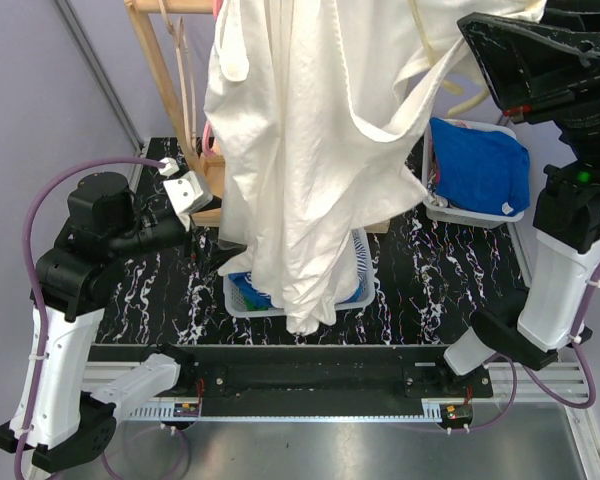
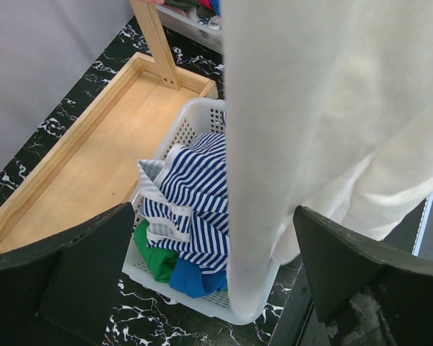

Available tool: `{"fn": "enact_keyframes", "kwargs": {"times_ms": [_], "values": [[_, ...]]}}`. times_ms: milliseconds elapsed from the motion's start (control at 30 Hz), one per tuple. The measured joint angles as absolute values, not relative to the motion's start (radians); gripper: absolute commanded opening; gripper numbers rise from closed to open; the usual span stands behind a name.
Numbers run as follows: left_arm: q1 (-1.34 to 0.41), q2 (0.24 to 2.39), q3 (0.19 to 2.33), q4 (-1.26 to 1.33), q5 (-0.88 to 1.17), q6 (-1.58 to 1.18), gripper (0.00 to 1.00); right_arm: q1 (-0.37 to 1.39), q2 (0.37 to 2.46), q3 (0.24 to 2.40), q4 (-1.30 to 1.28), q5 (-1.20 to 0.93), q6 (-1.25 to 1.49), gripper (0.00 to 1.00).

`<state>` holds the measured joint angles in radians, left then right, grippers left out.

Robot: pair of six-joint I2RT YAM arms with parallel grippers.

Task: Remove the tank top from the hanger
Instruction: Pick up the hanger from the clothesline, then remove the tank top from the hanger.

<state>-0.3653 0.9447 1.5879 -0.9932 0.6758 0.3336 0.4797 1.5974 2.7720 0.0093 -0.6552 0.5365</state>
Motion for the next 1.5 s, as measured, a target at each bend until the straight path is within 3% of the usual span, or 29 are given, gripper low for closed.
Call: {"fn": "enact_keyframes", "kwargs": {"times_ms": [467,900,1200,1500], "values": [[-0.365,0.944,1.588,-0.982,0.603,0.319,0.99,0.48,1.636,2.717,-0.037,-0.657,0.456,0.0],[-0.368,0.977,1.726,-1.013,0.534,0.328,0.99,0.496,1.492,2.144,-0.693,-0.805,0.114,0.0],[-0.368,0.993,1.838,-1.077,0.541,0.369,0.99,0.732,1.42,2.026,-1.089,-0.62,-0.152,0.0],[-0.368,0.999,1.795,-1.092,0.599,0.41,0.99,0.772,1.349,1.967,-1.16,-0.559,-0.232,0.0]]}}
